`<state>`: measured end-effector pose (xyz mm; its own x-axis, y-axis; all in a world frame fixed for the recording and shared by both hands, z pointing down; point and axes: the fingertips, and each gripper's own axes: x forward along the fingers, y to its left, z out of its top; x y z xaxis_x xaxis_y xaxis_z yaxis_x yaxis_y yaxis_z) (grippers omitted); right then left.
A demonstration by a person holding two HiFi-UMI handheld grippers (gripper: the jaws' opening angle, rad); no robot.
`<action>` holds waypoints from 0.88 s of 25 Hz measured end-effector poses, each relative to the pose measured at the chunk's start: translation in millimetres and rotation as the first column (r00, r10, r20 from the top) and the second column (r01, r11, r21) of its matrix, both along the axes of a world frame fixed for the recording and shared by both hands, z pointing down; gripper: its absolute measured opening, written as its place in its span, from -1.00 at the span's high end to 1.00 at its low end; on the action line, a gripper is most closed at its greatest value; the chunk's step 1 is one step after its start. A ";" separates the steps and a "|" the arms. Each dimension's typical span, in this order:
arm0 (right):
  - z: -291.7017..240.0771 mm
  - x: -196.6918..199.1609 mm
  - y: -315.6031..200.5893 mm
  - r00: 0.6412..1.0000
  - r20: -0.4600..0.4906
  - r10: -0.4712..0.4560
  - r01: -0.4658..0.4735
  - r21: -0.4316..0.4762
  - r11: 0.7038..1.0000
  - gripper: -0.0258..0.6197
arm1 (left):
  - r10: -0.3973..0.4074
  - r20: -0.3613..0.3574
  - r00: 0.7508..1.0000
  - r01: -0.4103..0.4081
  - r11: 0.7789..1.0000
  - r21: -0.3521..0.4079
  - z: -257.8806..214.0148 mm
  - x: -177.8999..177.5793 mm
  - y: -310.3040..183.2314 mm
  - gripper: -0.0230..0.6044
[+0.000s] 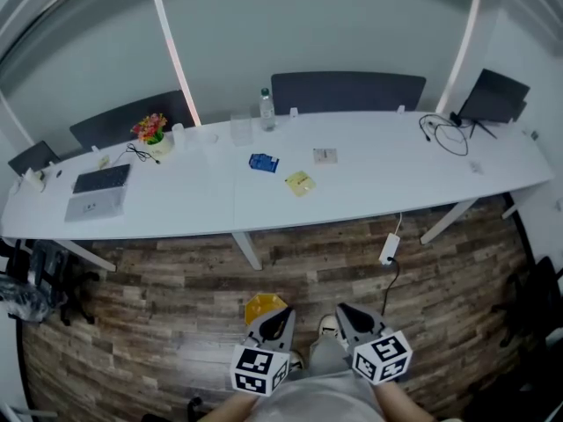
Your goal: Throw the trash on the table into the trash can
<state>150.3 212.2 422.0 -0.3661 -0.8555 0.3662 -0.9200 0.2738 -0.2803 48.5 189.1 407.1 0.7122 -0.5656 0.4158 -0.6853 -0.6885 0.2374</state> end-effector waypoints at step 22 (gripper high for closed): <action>1.1 80.8 -259.1 0.980 -0.028 -0.196 0.197 0.038 0.980 0.82 | -0.128 0.000 0.992 0.128 0.992 0.002 8.4 93.3 -242.0 0.92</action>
<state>231.1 -46.8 423.0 -0.5203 -0.7816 0.3439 -0.8534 0.4608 -0.2438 141.8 -52.8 415.5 0.6335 -0.6533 0.4146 -0.7682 -0.5953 0.2358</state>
